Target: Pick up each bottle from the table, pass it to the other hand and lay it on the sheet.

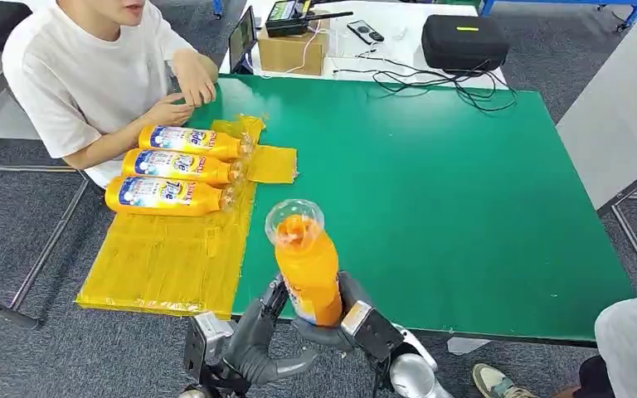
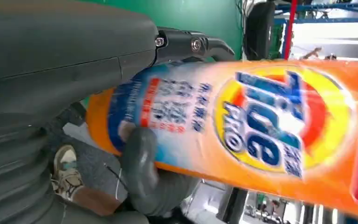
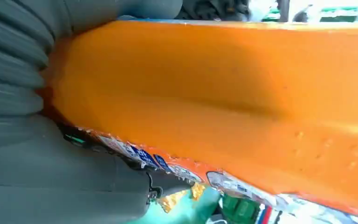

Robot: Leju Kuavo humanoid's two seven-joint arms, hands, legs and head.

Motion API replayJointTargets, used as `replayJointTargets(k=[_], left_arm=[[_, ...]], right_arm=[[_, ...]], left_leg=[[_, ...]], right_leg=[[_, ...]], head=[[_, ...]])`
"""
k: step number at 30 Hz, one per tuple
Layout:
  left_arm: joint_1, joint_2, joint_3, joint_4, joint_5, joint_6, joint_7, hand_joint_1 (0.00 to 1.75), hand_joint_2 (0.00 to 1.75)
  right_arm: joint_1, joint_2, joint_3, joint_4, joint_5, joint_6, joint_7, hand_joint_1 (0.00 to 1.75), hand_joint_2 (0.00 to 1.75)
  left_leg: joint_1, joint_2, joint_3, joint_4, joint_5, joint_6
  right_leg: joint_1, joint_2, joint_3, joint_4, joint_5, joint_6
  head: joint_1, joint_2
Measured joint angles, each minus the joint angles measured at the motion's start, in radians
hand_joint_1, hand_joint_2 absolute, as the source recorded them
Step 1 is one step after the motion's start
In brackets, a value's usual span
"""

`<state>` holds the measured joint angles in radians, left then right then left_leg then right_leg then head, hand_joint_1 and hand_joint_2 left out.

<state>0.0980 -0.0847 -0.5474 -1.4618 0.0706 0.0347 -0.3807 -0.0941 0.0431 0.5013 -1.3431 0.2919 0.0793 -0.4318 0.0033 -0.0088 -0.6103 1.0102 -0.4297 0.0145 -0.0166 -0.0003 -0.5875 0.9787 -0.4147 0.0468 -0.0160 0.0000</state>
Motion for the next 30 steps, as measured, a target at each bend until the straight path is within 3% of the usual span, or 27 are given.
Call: replayJointTargets(k=[14,22,30], left_arm=[[0.004,-0.01,0.042,0.0,0.165,-0.079,0.028,0.0,1.75],[0.019,0.025,0.064,-0.008,0.193,-0.204,0.044,0.0,1.75],[0.033,0.045,0.066,-0.009,0.175,-0.221,0.059,0.0,1.75]], right_arm=[[-0.03,0.02,0.057,0.092,0.058,-0.046,-0.005,1.75,1.75],[-0.023,0.019,0.055,0.137,0.057,-0.051,-0.049,1.75,1.75],[-0.006,0.021,0.036,0.158,0.065,-0.052,-0.061,1.75,1.75]], left_leg=[[0.0,0.0,0.0,0.0,0.0,0.0],[0.0,0.001,0.0,0.0,0.0,0.0],[0.0,0.002,0.0,0.0,0.0,0.0]], right_leg=[[0.0,0.0,-0.001,0.0,0.0,0.0],[0.0,0.0,-0.002,0.0,0.0,0.0],[0.0,0.0,-0.002,0.0,0.0,0.0]], head=[[0.0,0.0],[0.0,0.0],[0.0,0.0]])
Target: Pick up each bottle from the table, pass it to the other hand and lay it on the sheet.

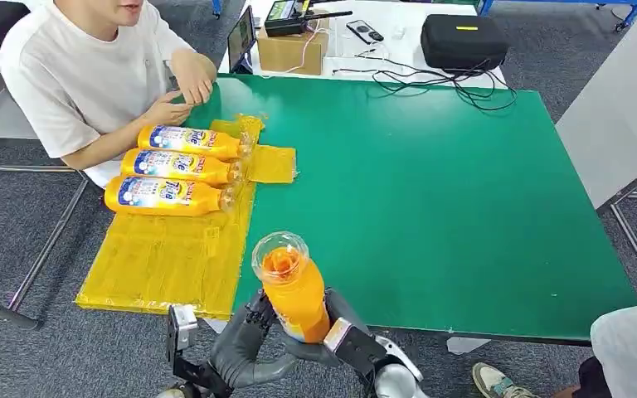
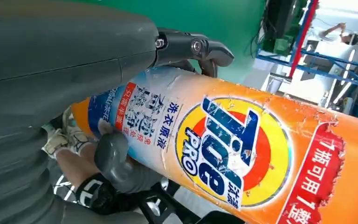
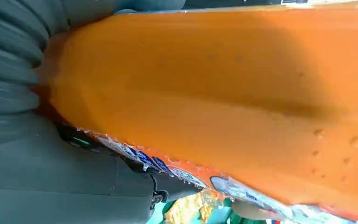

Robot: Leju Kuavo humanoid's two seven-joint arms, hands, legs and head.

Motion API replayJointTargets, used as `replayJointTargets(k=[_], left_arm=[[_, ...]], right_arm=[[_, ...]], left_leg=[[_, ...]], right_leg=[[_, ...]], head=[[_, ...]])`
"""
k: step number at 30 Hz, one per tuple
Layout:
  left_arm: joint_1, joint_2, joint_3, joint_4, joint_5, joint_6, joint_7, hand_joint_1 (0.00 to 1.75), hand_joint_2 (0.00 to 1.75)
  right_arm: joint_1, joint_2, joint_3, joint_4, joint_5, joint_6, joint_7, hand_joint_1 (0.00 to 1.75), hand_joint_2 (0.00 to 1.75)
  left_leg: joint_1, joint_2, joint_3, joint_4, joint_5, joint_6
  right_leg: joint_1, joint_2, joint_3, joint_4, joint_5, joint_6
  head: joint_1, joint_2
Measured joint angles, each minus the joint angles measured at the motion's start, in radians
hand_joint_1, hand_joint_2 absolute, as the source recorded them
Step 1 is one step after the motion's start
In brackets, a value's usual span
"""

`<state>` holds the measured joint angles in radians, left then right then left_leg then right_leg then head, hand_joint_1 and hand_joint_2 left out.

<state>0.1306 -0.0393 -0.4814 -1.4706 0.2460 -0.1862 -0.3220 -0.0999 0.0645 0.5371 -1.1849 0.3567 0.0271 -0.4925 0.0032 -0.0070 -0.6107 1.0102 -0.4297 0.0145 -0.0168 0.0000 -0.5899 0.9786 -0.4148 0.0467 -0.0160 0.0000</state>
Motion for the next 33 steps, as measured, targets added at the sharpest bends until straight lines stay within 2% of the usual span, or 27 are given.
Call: replayJointTargets(k=[6,11,15,24,33], left_arm=[[0.001,0.0,0.001,0.0,-0.005,0.003,0.005,0.0,1.75],[0.005,-0.011,-0.003,0.0,-0.072,0.141,0.032,0.0,1.75],[0.002,-0.03,-0.001,-0.011,-0.034,0.172,0.031,0.0,1.75],[-0.001,-0.055,0.003,-0.039,0.008,0.263,0.055,0.0,1.75],[-0.023,-0.047,0.004,-0.037,0.167,0.204,0.11,0.0,1.75]], right_arm=[[0.0,0.004,-0.003,0.008,0.003,0.0,0.0,1.75,1.75],[0.007,0.021,-0.002,0.029,0.027,-0.02,0.022,1.75,1.75],[0.021,0.03,-0.002,0.048,0.03,-0.041,0.04,1.75,1.75],[0.028,0.041,0.006,0.119,0.158,-0.195,0.107,1.75,1.75],[-0.028,0.09,0.063,0.267,0.154,-0.251,0.072,1.75,1.75]], left_leg=[[0.0,0.0,0.0,0.0,0.0,0.0],[0.0,0.001,0.0,0.0,0.0,0.0],[0.0,0.0,-0.001,0.0,0.0,0.0],[0.0,-0.001,-0.002,0.0,0.0,0.0],[0.001,-0.001,-0.002,0.0,0.001,0.0]], right_leg=[[0.0,0.0,0.0,0.0,0.0,0.0],[0.0,0.0,-0.001,0.0,0.0,0.0],[0.0,0.0,-0.001,0.0,0.0,0.0],[0.0,0.0,-0.001,0.0,0.0,0.0],[0.0,0.0,-0.001,0.001,0.0,0.0]], head=[[0.0,0.0],[0.0,0.0],[0.0,0.0],[0.0,0.0],[0.0,0.0]])
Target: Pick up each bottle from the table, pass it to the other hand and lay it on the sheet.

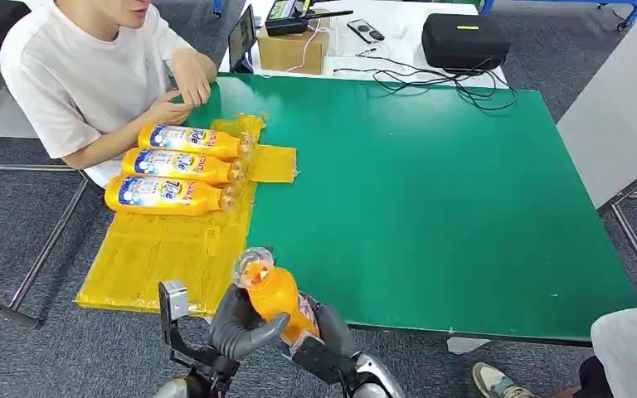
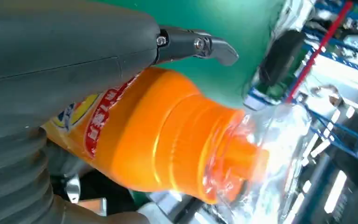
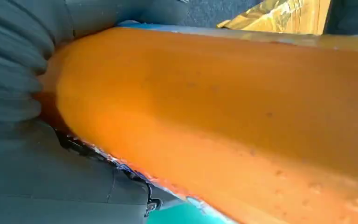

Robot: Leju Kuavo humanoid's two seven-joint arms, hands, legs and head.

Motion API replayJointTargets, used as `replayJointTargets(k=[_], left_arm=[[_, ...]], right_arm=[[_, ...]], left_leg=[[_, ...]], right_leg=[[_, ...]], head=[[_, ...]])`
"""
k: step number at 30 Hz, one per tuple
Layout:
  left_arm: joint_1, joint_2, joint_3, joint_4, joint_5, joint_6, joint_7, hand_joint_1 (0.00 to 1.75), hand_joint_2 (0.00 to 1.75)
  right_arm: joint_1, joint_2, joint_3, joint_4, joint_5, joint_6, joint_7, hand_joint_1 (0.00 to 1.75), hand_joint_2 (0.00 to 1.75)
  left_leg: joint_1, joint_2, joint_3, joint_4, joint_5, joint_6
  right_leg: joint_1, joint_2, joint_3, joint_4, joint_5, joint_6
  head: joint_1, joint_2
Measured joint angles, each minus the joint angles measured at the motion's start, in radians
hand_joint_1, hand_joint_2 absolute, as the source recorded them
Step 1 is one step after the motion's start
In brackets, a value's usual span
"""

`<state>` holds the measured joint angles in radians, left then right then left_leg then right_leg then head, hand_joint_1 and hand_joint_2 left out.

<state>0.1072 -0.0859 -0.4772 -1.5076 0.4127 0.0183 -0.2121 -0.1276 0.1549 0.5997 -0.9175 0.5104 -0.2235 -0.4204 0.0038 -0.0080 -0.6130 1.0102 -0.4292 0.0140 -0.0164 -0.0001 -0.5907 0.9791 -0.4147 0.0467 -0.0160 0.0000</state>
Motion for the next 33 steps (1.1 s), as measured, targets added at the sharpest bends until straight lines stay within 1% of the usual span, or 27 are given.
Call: replayJointTargets(k=[6,10,14,16,22,27,32,33], left_arm=[[-0.021,0.019,-0.006,0.026,-0.003,-0.016,0.002,0.0,1.75],[-0.035,0.019,-0.008,0.047,-0.005,-0.019,0.001,0.0,1.75],[-0.047,0.019,-0.021,0.067,-0.078,0.006,-0.043,0.0,1.75],[-0.05,0.019,-0.034,0.076,-0.148,0.037,-0.076,0.0,1.75],[-0.065,0.019,-0.051,0.09,-0.224,0.075,-0.105,0.0,1.75],[-0.068,0.018,-0.045,0.098,-0.158,0.06,-0.084,0.0,1.75],[-0.065,0.018,-0.036,0.115,-0.13,0.043,-0.067,0.0,1.75],[-0.065,0.018,-0.036,0.118,-0.13,0.043,-0.066,0.82,1.75]], right_arm=[[-0.026,0.008,0.013,0.042,-0.002,-0.011,-0.013,1.75,1.75],[-0.034,0.011,0.023,0.048,-0.014,-0.009,-0.034,1.75,1.75],[-0.035,0.011,0.026,0.045,-0.073,0.034,-0.057,1.75,1.75],[-0.035,0.011,0.029,0.031,-0.099,0.066,-0.055,1.75,1.75],[-0.033,0.007,0.042,-0.01,-0.119,0.098,-0.034,1.75,1.75],[-0.033,-0.001,0.054,-0.029,-0.117,0.097,0.002,1.75,1.75],[-0.035,-0.003,0.066,-0.038,-0.117,0.097,0.002,1.75,1.75],[-0.036,-0.003,0.068,-0.038,-0.117,0.097,0.002,1.75,1.75]], left_leg=[[0.0,0.0,0.0,0.0,0.001,0.001],[0.0,-0.001,0.0,0.0,0.004,0.0],[0.0,0.0,0.0,0.0,0.005,0.0],[0.0,0.0,0.0,0.0,0.005,0.0],[0.0,0.0,-0.002,0.0,0.005,0.0],[0.0,0.0,-0.002,0.0,0.005,0.0],[0.0,0.0,-0.003,0.0,0.005,0.0],[0.0,0.0,-0.003,0.0,0.005,0.0]], right_leg=[[0.0,0.0,0.0,0.0,0.001,0.0],[0.0,0.0,0.0,0.0,0.003,-0.001],[0.0,0.0,0.0,0.0,0.004,-0.002],[0.0,0.0,0.0,0.0,0.005,-0.001],[0.0,0.0,-0.001,0.0,0.004,-0.001],[0.0,0.0,-0.002,0.0,0.004,-0.001],[0.0,0.0,-0.003,0.0,0.004,-0.001],[0.0,0.0,-0.002,0.0,0.004,-0.001]], head=[[0.0,0.0],[0.0,0.0],[0.0,0.0],[0.0,0.0],[0.0,0.0],[0.0,0.0],[0.0,0.0],[0.0,0.0]])
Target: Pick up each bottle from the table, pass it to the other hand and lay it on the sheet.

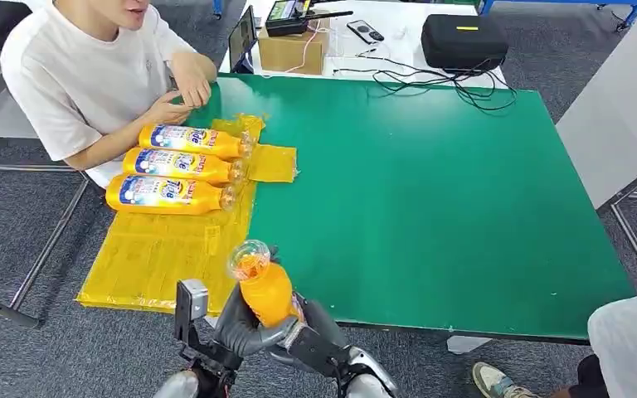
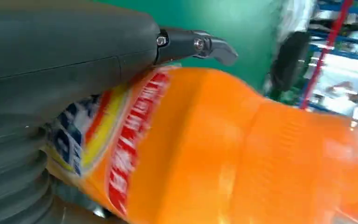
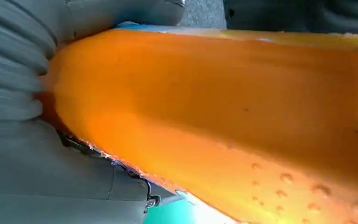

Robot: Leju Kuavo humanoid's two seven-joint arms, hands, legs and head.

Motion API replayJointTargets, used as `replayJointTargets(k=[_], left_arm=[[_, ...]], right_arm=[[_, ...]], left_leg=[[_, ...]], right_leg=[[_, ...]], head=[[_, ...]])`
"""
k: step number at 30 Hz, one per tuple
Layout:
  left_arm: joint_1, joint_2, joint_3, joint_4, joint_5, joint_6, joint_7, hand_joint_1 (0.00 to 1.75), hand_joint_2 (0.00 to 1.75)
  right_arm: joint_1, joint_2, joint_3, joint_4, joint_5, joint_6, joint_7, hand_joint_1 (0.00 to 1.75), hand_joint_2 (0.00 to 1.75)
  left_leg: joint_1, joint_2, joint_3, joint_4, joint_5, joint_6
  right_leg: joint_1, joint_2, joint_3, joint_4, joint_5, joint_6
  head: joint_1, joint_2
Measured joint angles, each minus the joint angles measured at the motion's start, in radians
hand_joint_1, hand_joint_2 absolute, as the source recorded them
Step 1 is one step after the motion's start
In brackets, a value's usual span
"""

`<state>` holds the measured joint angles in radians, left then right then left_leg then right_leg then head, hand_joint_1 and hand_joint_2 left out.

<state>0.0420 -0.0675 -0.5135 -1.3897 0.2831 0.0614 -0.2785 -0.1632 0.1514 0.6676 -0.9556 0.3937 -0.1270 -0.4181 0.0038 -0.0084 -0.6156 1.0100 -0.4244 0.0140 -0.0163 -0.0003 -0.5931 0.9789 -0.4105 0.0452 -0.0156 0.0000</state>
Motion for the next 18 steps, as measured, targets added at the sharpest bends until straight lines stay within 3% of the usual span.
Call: replayJointTargets(k=[1,7,8,9,10,18], left_arm=[[0.001,0.0,0.0,0.003,0.0,0.0,0.0,1.75,1.75],[0.001,0.0,0.01,0.016,0.075,-0.046,0.01,1.75,1.75],[0.001,0.0,0.018,0.019,0.12,-0.075,0.017,1.75,1.75],[0.002,0.0,0.026,0.021,0.158,-0.1,0.024,1.75,1.75],[0.002,0.0,0.032,0.022,0.182,-0.116,0.03,1.75,1.75],[0.0,0.0,0.043,0.043,0.245,-0.127,0.077,1.75,1.75]], right_arm=[[-0.001,0.0,0.002,0.0,0.0,0.0,0.0,1.75,1.75],[-0.002,-0.003,0.007,0.0,0.0,0.006,-0.001,1.75,1.75],[-0.003,-0.003,0.008,0.0,0.002,0.008,-0.001,1.03,1.75],[-0.006,-0.003,0.01,0.0,0.005,0.008,0.0,0.0,1.75],[-0.01,-0.004,0.013,0.0,0.011,0.004,0.002,0.0,0.0],[-0.013,0.012,0.031,0.013,0.069,-0.122,-0.005,0.0,0.0]], left_leg=[[0.0,0.0,0.0,0.0,0.0,0.0],[0.0,0.0,0.0,0.0,0.0,0.0],[0.0,0.0,0.0,0.0,0.0,0.0],[0.0,0.0,0.0,0.0,0.0,0.0],[0.0,0.0,0.0,0.0,0.0,0.0],[0.0,0.0,0.0,0.0,0.0,0.0]], right_leg=[[0.0,0.0,0.0,0.0,0.0,0.0],[0.0,0.0,0.0,0.0,0.0,0.0],[0.0,0.0,0.0,0.0,0.0,0.0],[0.0,0.0,0.0,0.0,0.0,0.0],[0.0,0.0,0.0,0.0,0.0,0.0],[0.0,0.0,0.0,0.0,0.0,0.0]], head=[[0.0,0.0],[0.0,0.0],[0.0,0.0],[0.0,0.0],[0.0,0.0],[0.0,0.0]])
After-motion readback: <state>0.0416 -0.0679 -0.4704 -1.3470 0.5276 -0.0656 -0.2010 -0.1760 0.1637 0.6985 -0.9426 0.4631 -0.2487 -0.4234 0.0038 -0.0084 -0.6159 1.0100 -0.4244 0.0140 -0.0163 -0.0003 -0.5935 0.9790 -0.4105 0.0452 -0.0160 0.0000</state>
